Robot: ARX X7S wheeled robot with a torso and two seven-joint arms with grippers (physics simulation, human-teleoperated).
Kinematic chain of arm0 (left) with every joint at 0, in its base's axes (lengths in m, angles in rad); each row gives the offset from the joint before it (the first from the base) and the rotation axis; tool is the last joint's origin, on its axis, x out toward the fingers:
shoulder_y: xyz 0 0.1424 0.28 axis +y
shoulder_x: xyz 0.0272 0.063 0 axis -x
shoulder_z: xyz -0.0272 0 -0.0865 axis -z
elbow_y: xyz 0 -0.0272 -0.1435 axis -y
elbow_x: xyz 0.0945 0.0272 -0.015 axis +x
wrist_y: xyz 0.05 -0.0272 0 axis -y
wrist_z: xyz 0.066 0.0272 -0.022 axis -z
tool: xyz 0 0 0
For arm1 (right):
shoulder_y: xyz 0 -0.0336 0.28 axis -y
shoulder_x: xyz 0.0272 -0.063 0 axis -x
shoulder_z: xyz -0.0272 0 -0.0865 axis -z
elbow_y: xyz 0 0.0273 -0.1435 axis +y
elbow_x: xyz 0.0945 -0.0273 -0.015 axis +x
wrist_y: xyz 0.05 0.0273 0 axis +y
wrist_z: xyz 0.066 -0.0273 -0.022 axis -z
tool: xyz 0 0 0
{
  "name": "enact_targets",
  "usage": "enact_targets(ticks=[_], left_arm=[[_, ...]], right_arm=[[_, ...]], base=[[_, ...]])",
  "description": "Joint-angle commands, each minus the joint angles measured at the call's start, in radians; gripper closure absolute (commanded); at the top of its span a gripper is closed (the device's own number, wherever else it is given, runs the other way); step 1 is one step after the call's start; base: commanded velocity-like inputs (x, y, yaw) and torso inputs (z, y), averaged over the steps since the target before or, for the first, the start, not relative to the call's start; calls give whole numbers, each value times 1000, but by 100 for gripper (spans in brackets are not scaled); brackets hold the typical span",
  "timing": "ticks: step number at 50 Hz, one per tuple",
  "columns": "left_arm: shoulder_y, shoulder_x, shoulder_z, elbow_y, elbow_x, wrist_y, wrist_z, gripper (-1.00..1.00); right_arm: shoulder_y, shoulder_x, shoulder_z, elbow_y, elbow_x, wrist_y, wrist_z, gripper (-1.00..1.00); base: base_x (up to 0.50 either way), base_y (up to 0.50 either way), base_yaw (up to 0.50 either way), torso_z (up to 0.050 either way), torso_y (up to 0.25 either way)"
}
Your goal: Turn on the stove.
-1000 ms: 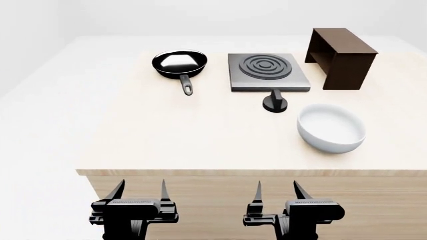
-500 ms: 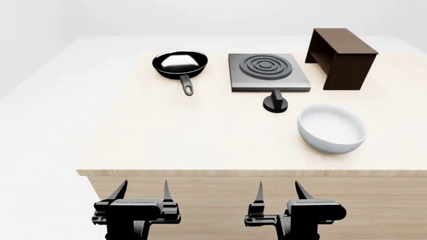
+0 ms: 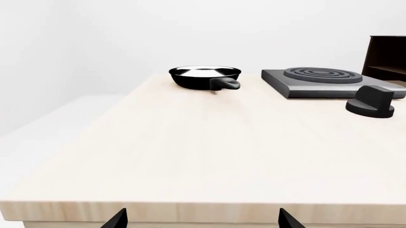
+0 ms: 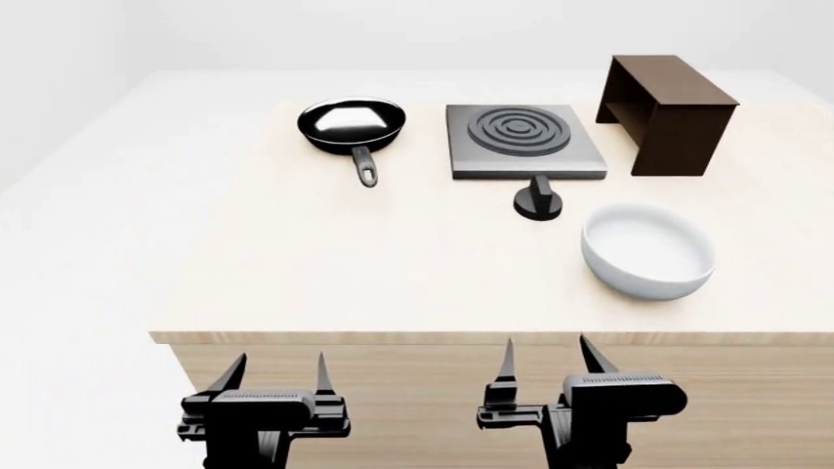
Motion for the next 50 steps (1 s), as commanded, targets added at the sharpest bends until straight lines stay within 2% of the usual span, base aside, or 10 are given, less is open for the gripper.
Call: enact_targets(ticks=[1, 30, 50], left_arm=[[-5, -4, 4, -15, -9, 3, -7, -100], [-7, -16, 26, -15, -15, 4, -25, -100], [-8, -26, 25, -38, -36, 25, -30, -100]], right_arm=[[8, 22, -9, -111, 15, 91, 8, -100], [16, 25, -5, -65, 34, 59, 27, -100], [27, 27, -34, -36, 22, 52, 35, -100]], base=[[0, 0, 0, 0, 0], [0, 0, 0, 0, 0], [472, 0, 0, 0, 0]])
